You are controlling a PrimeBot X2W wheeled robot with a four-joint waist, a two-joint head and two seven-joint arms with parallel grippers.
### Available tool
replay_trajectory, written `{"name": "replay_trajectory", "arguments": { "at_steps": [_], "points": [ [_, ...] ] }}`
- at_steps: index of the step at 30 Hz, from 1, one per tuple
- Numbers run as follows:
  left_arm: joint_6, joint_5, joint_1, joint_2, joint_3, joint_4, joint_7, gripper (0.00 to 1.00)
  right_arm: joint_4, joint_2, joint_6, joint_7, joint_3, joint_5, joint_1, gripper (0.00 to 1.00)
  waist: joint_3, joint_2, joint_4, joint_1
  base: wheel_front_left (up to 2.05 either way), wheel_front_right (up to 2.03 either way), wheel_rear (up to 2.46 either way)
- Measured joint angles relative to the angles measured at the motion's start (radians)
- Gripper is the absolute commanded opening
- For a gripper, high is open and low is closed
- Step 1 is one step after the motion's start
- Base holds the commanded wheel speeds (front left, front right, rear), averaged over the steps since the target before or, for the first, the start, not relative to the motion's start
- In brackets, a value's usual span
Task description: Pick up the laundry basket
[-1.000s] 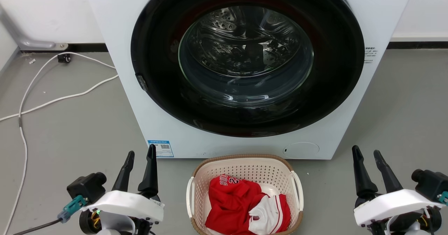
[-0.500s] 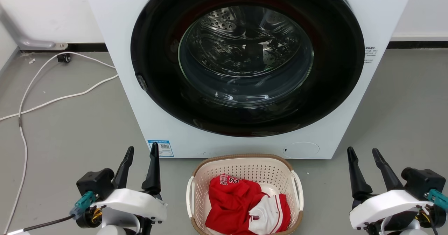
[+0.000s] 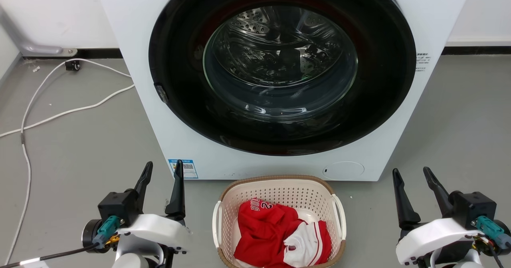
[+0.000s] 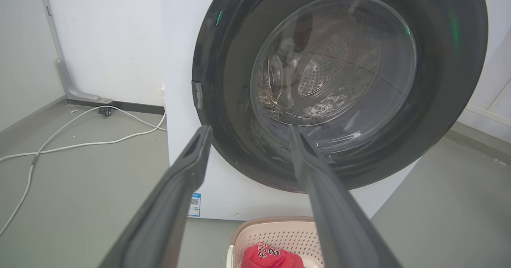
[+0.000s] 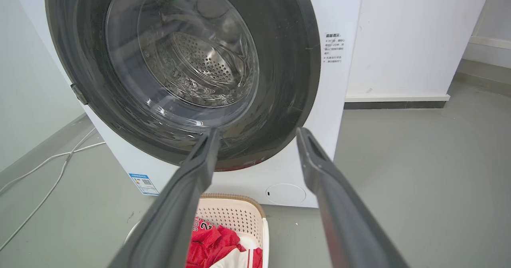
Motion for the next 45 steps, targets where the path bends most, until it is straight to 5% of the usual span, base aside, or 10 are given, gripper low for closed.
{"name": "replay_trajectory", "arguments": {
  "at_steps": [27, 45],
  "points": [
    [0.024, 0.194, -0.003, 0.003, -0.011, 0.024, -0.05, 1.0, -0.034, 0.001, 0.0, 0.005, 0.001, -0.226, 0.022, 1.0, -0.001, 0.0, -0.003, 0.0, 0.0, 0.0, 0.0],
    [0.025, 0.2, -0.003, -0.001, -0.005, 0.039, -0.058, 1.0, -0.035, 0.001, 0.0, 0.004, -0.009, -0.221, 0.032, 1.0, 0.0, 0.0, -0.001, 0.0, 0.0, 0.0, 0.0]
  ]
}}
